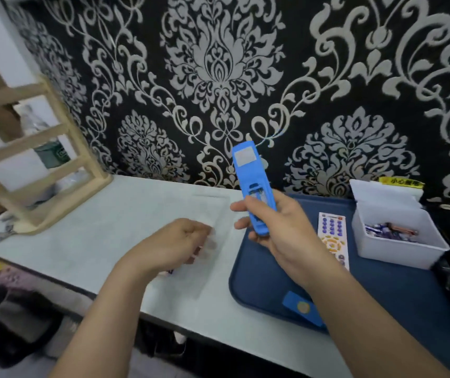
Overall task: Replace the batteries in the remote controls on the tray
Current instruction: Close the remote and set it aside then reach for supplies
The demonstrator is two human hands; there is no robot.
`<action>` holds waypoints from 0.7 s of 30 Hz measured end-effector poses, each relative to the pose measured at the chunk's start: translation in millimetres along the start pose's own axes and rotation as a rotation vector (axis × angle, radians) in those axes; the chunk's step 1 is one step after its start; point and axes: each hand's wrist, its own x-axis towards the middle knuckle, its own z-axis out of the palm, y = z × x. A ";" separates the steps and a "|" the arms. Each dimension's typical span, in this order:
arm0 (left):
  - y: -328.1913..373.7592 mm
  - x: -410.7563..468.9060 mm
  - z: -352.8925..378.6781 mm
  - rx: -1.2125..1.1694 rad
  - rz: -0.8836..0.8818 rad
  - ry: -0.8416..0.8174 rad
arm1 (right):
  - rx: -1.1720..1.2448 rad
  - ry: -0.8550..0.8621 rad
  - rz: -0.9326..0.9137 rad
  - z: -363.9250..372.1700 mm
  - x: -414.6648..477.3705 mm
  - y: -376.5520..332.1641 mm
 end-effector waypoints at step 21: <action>3.1 1.2 1.2 0.745 -0.007 -0.253 | -0.414 -0.024 -0.056 22.9 -5.0 27.0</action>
